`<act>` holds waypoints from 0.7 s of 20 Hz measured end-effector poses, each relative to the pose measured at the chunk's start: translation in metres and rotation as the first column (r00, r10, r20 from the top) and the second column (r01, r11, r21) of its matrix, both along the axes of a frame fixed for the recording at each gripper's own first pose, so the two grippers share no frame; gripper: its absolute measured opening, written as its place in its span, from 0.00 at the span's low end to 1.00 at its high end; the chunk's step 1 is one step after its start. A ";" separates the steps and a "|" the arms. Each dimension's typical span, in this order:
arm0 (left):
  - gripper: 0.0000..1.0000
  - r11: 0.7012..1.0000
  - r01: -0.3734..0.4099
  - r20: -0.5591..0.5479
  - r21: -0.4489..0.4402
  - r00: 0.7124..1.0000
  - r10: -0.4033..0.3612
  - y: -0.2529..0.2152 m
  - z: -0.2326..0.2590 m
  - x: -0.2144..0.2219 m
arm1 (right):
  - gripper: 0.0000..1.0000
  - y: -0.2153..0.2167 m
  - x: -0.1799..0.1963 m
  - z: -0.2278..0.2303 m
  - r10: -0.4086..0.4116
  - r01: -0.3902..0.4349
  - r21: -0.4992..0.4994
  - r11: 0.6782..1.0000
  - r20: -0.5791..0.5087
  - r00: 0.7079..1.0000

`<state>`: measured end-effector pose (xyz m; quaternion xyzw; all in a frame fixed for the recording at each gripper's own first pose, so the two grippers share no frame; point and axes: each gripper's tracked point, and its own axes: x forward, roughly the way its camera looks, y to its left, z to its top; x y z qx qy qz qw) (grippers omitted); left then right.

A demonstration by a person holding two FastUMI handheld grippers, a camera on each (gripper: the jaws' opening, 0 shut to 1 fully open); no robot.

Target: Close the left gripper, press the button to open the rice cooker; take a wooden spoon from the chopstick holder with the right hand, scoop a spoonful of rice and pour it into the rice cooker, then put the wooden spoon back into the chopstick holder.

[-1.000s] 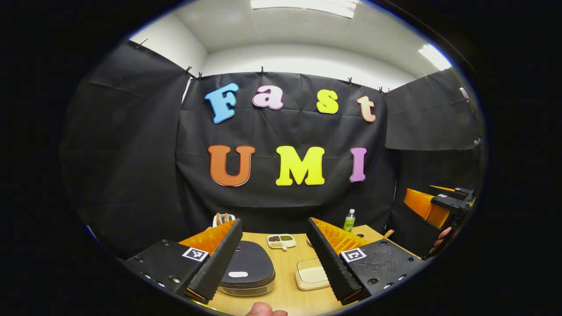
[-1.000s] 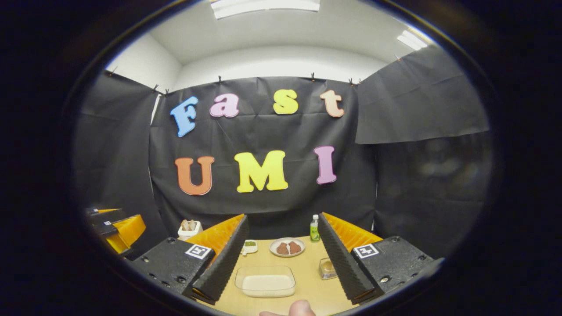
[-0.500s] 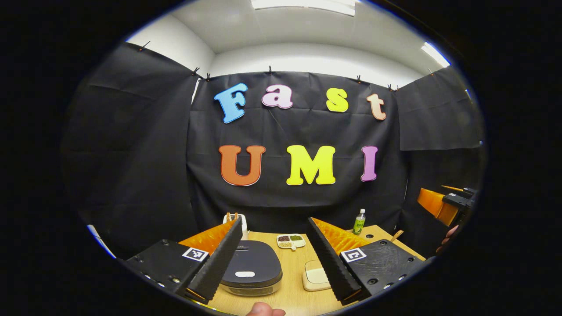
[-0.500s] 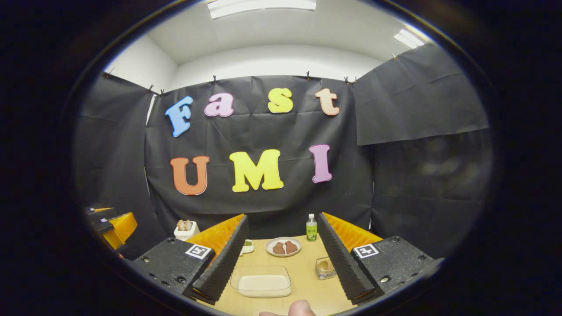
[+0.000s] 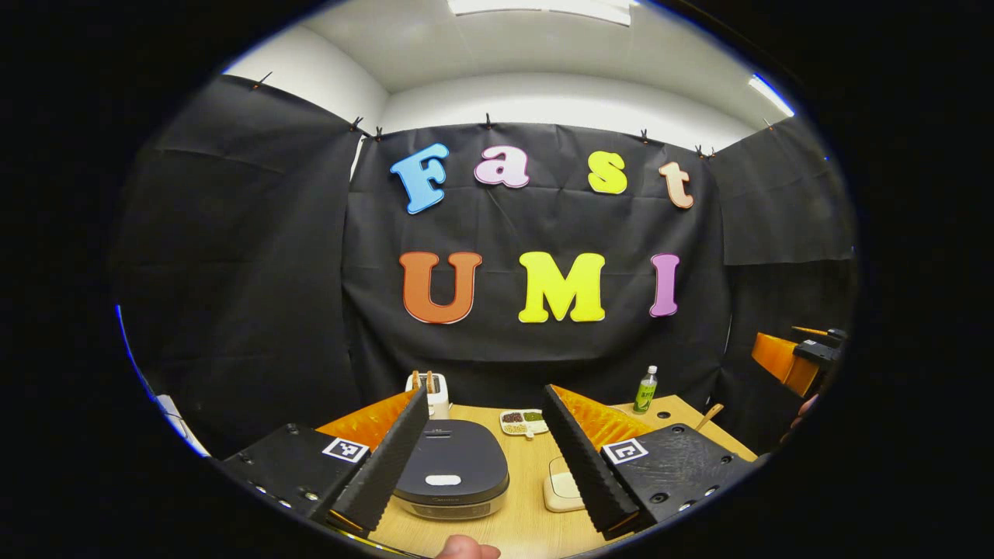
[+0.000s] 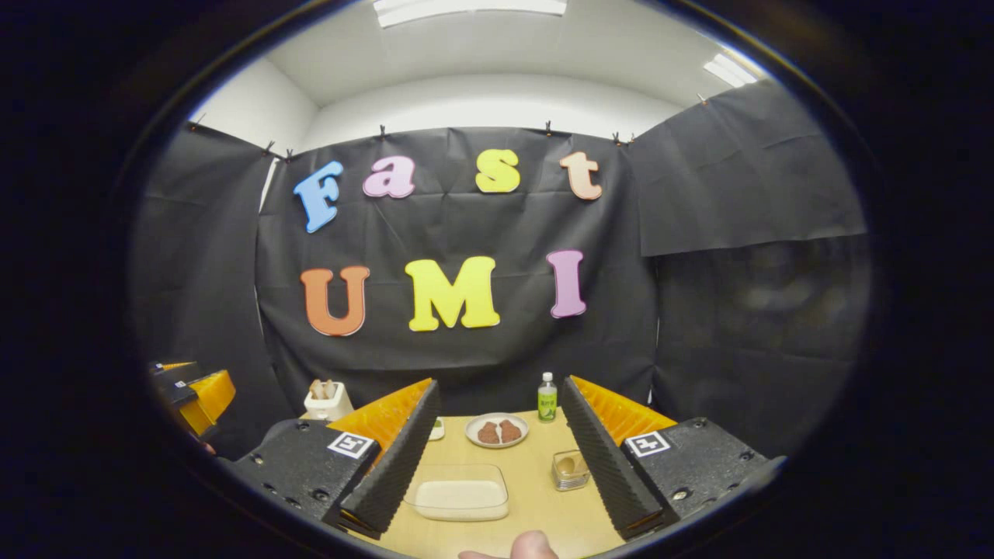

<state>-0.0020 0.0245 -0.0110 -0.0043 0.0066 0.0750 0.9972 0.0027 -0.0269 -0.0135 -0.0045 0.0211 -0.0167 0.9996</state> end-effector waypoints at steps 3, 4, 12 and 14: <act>0.94 1.000 -0.008 -0.018 -0.023 1.000 0.008 0.002 -0.005 0.000 | 1.00 -0.003 -0.002 -0.005 -0.007 0.007 0.010 1.000 -0.010 1.000; 0.94 1.000 -0.011 -0.024 -0.027 1.000 0.010 0.001 -0.008 0.001 | 1.00 -0.004 -0.001 -0.006 -0.006 0.006 0.009 1.000 -0.011 1.000; 0.94 0.995 -0.016 -0.174 -0.095 0.985 -0.001 -0.011 -0.058 0.005 | 1.00 -0.018 0.020 -0.027 0.014 -0.016 -0.020 1.000 -0.067 0.998; 0.94 0.993 -0.037 -0.233 -0.115 0.972 0.009 -0.009 -0.074 0.012 | 1.00 -0.018 0.031 -0.034 0.028 -0.029 -0.013 0.999 -0.088 0.996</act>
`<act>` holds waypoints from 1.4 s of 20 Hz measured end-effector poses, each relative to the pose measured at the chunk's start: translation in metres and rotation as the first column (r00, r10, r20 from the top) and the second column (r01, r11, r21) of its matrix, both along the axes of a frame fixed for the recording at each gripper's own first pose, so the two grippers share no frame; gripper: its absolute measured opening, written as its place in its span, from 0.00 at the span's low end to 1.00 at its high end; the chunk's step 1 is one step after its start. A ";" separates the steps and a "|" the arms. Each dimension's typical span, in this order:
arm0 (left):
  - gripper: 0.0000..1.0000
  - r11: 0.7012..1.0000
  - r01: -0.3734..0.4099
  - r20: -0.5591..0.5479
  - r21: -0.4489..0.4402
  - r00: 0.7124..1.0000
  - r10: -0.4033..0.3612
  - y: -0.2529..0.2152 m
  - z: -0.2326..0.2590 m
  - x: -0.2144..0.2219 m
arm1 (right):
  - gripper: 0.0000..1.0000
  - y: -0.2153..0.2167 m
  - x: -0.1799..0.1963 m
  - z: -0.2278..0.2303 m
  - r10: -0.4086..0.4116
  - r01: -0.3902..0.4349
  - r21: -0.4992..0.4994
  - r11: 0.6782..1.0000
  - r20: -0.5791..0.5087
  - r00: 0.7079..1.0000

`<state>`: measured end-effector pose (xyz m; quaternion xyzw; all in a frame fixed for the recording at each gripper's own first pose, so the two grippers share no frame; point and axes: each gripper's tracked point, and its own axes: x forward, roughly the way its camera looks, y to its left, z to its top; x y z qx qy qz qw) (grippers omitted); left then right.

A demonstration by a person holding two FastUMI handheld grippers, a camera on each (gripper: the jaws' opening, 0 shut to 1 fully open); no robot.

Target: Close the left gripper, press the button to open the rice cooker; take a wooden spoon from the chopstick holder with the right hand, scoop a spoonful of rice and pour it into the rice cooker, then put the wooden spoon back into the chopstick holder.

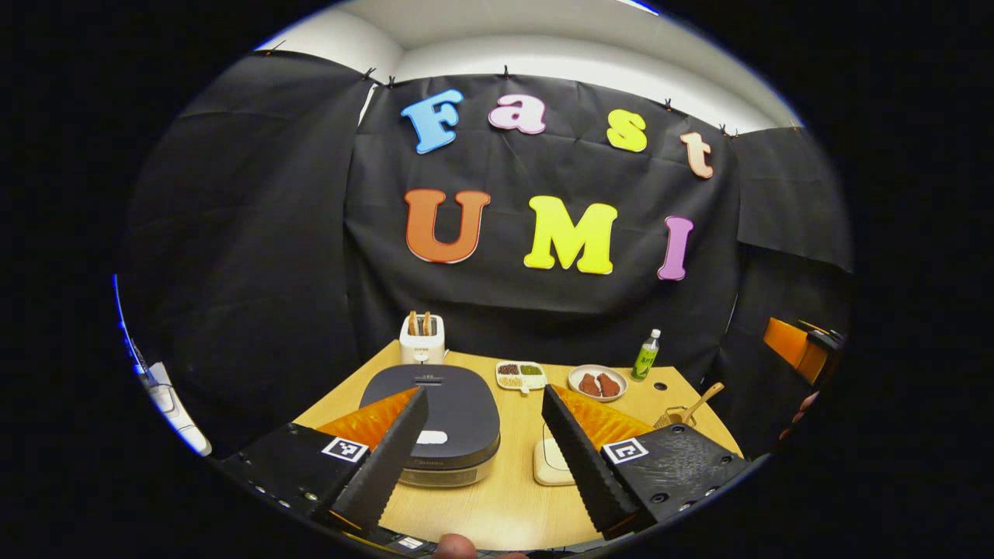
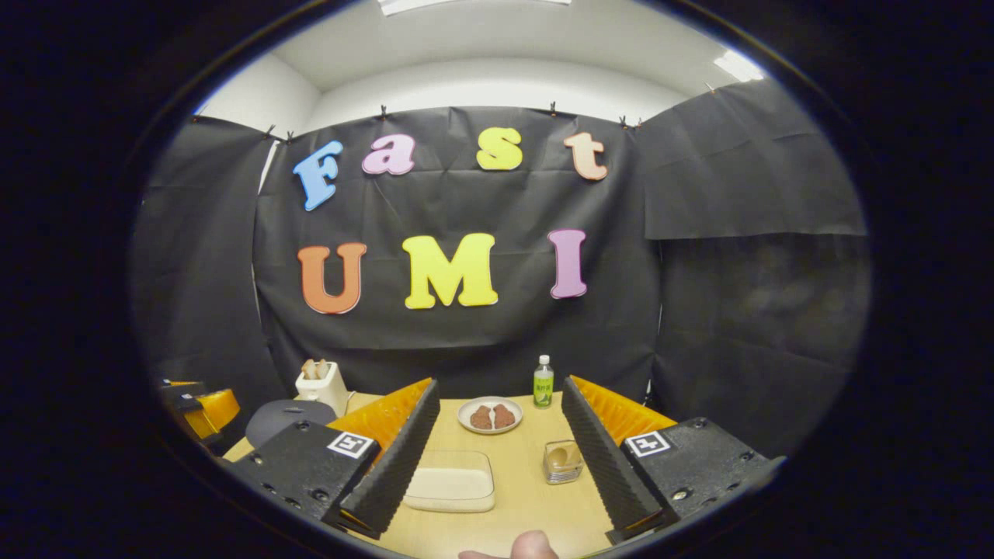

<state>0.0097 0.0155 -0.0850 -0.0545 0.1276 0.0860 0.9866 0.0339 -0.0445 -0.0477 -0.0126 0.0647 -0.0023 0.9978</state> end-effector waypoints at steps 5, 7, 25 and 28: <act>0.86 0.997 -0.052 -0.175 -0.059 0.984 0.041 0.018 -0.041 0.012 | 1.00 0.000 0.034 -0.019 0.043 -0.042 0.031 0.999 -0.044 0.998; 0.56 0.994 -0.071 -0.234 -0.085 0.971 0.049 0.027 -0.054 0.016 | 1.00 -0.005 0.046 -0.019 0.048 -0.046 0.043 0.998 -0.043 0.998; 0.00 0.970 -0.085 -0.551 -0.229 0.832 -0.057 0.069 -0.147 0.068 | 1.00 -0.069 0.071 -0.044 -0.050 0.056 0.057 0.997 -0.092 0.995; 0.00 0.969 -0.085 -0.578 -0.232 0.813 -0.067 0.071 -0.157 0.069 | 1.00 -0.077 0.070 -0.046 -0.064 0.070 0.059 0.996 -0.096 0.993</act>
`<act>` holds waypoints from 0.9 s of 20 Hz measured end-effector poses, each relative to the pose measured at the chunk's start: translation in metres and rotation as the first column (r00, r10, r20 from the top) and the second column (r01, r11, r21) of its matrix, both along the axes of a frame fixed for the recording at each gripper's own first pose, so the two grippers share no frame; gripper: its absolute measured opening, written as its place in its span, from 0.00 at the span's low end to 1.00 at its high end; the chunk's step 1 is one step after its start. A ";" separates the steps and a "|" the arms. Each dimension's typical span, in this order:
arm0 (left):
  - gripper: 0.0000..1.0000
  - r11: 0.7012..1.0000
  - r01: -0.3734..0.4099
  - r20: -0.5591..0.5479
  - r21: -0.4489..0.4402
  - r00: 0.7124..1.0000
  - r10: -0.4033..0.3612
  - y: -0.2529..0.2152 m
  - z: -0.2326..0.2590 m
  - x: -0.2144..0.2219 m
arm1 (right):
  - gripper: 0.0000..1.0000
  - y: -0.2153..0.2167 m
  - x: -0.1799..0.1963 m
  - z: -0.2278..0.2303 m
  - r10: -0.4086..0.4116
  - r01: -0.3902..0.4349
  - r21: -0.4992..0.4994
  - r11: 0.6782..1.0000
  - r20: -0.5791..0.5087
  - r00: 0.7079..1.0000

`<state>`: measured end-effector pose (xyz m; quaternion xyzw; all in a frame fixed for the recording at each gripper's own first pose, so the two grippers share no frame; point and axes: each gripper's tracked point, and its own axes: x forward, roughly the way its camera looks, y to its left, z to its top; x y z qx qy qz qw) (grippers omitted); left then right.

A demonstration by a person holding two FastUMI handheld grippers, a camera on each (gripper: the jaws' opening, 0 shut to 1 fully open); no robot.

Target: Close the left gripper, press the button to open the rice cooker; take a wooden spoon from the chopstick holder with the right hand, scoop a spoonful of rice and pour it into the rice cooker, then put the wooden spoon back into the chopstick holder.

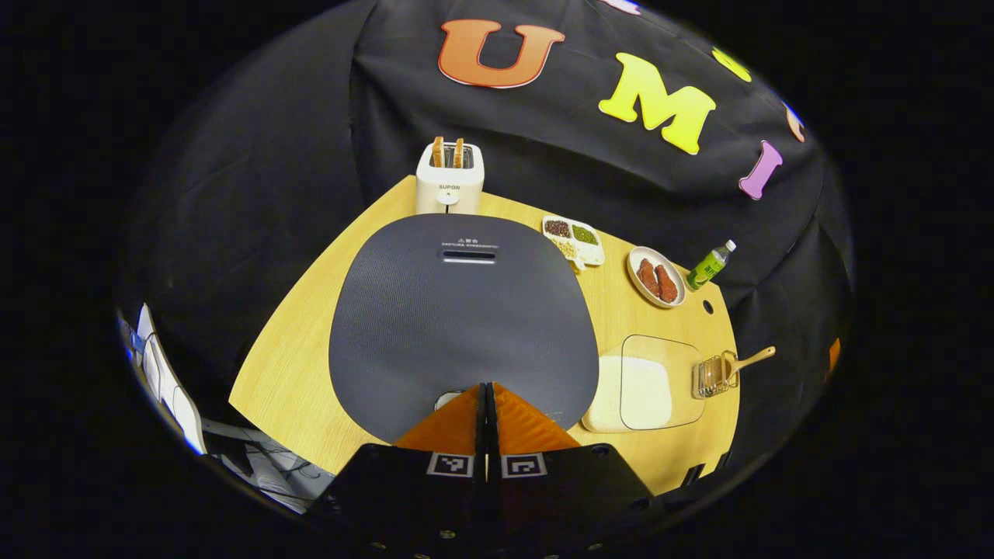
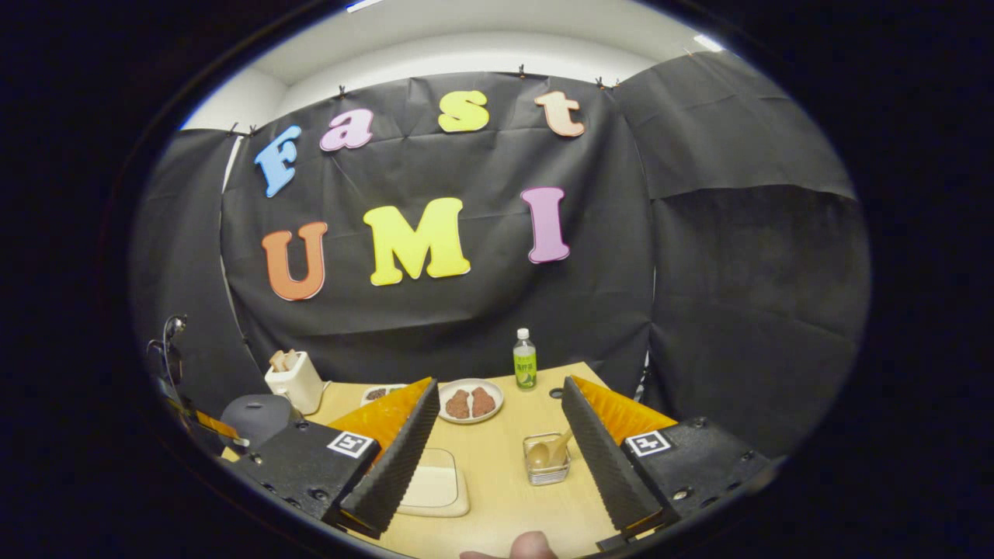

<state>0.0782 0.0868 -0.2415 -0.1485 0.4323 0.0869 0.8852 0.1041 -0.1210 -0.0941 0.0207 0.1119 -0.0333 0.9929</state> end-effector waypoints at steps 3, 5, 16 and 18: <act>0.00 1.000 -0.020 -0.003 -0.004 1.000 0.020 0.008 -0.003 0.005 | 1.00 -0.007 -0.001 -0.003 -0.017 0.017 0.009 1.000 -0.003 1.000; 0.00 1.000 -0.012 -0.012 -0.017 1.000 0.012 0.005 -0.004 0.000 | 1.00 -0.008 -0.002 -0.006 -0.018 0.019 0.013 1.000 -0.011 1.000; 0.01 0.998 -0.034 -0.006 -0.053 0.999 0.033 0.006 -0.011 -0.003 | 1.00 0.001 -0.003 -0.014 -0.002 0.003 0.017 1.000 -0.031 1.000; 0.00 0.998 -0.041 -0.005 -0.047 0.999 0.041 0.005 -0.010 -0.001 | 1.00 0.003 -0.004 -0.013 0.005 -0.005 0.007 1.000 -0.033 0.999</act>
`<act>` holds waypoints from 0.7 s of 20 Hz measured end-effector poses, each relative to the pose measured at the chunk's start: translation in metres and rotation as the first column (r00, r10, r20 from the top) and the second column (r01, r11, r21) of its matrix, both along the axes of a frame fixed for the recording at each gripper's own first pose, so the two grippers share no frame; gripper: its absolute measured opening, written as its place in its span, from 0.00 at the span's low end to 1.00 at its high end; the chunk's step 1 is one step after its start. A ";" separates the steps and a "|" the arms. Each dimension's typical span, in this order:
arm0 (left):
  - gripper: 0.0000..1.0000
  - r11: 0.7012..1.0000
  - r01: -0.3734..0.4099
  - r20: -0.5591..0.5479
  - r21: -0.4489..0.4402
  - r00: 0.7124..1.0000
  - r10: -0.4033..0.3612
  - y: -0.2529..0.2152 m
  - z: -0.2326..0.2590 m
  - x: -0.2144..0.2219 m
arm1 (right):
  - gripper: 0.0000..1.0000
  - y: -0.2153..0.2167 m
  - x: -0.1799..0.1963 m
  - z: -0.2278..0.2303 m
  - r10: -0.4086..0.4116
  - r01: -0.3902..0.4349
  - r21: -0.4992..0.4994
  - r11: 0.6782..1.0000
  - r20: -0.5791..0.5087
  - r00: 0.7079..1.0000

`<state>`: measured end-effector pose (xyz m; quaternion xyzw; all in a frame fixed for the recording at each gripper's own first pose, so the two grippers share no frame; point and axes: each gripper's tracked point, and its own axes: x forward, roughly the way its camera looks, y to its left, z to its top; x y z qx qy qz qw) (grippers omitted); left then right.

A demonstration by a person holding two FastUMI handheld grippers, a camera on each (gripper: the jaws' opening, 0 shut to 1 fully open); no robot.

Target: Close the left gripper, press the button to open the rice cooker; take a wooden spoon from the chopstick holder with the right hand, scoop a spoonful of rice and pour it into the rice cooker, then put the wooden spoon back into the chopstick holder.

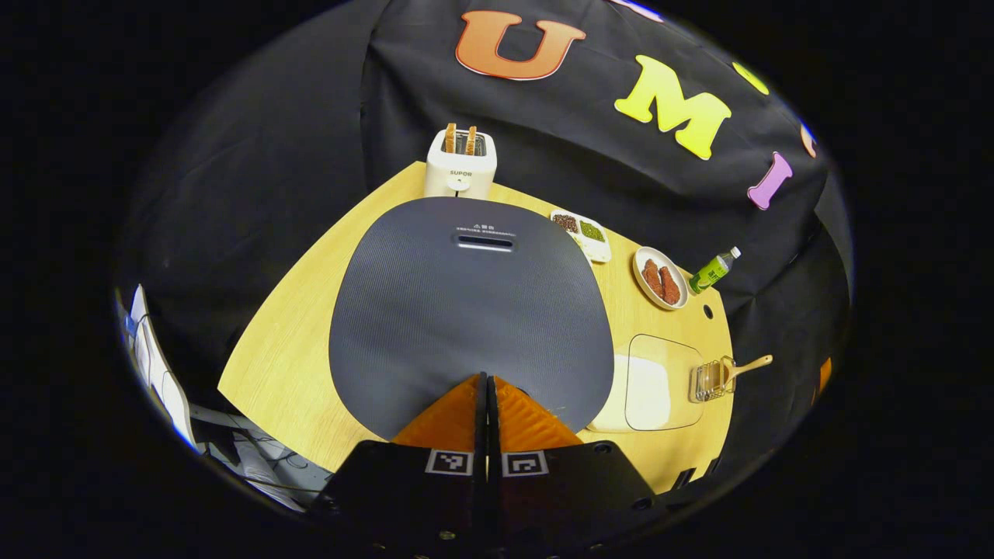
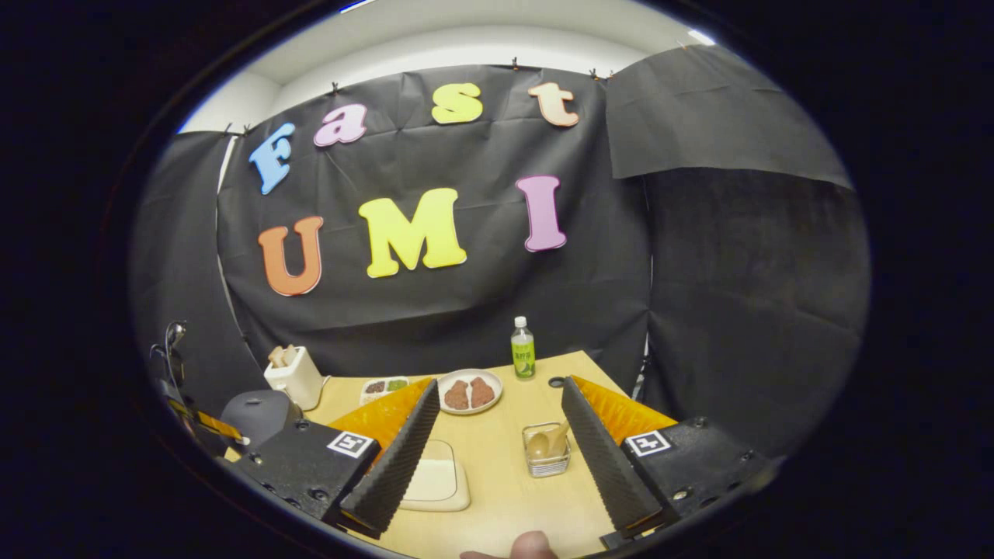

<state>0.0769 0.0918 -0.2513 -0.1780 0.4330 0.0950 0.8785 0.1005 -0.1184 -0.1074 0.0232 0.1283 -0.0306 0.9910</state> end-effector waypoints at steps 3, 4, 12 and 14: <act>0.00 1.000 -0.024 0.021 0.019 0.999 0.024 0.002 0.008 0.001 | 1.00 -0.005 -0.002 0.010 0.000 0.001 -0.026 1.000 0.023 1.000; 0.00 0.999 -0.034 0.033 0.028 0.999 0.034 0.002 0.012 0.002 | 1.00 -0.007 -0.001 0.014 -0.003 0.004 -0.026 1.000 0.031 1.000; 0.11 0.991 -0.094 0.255 0.097 0.965 0.066 0.003 0.076 0.027 | 1.00 -0.038 -0.004 0.021 -0.041 0.042 -0.017 0.999 0.046 0.998; 0.25 0.993 -0.089 0.348 0.072 0.936 0.059 -0.002 0.099 0.038 | 1.00 -0.043 -0.005 0.023 -0.048 0.049 -0.013 0.999 0.047 0.998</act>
